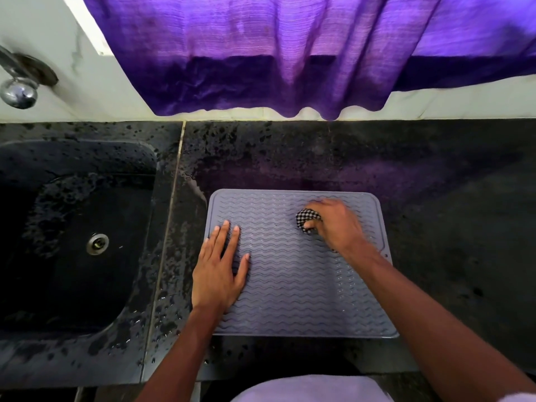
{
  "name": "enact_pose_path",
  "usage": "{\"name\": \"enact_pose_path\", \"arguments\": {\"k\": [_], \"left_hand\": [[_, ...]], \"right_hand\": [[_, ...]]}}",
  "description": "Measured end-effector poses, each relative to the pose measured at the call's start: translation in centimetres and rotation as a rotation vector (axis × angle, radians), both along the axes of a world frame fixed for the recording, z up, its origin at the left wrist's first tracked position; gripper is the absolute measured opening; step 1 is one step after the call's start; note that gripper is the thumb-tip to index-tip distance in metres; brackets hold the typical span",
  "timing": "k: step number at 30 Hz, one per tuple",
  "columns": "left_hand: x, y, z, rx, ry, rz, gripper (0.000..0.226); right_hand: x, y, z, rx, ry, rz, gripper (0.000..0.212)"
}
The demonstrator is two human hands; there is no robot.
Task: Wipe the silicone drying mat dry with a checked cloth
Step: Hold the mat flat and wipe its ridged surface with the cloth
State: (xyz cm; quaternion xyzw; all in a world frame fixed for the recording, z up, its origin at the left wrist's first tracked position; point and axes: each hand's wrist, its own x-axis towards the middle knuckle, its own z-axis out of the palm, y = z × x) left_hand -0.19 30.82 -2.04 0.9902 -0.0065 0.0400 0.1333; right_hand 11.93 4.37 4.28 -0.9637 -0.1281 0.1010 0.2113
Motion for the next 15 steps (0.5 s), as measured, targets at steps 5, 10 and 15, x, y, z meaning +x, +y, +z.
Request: {"name": "enact_pose_path", "arguments": {"k": [5,10,15], "left_hand": [[0.0,0.0,0.1,-0.013,0.002,-0.004,0.065],[0.0,-0.1,0.2,-0.018,-0.017,-0.003,0.065],[0.1,-0.2,0.2,-0.08,-0.038,0.003,0.064]], "right_hand": [[-0.9,-5.0,0.5,-0.106,-0.062,-0.1,0.038],[-1.9,-11.1,1.7,-0.333,-0.049,-0.245,0.039],[-2.5,-9.1,2.8,-0.284,-0.069,-0.245,0.037]]}}
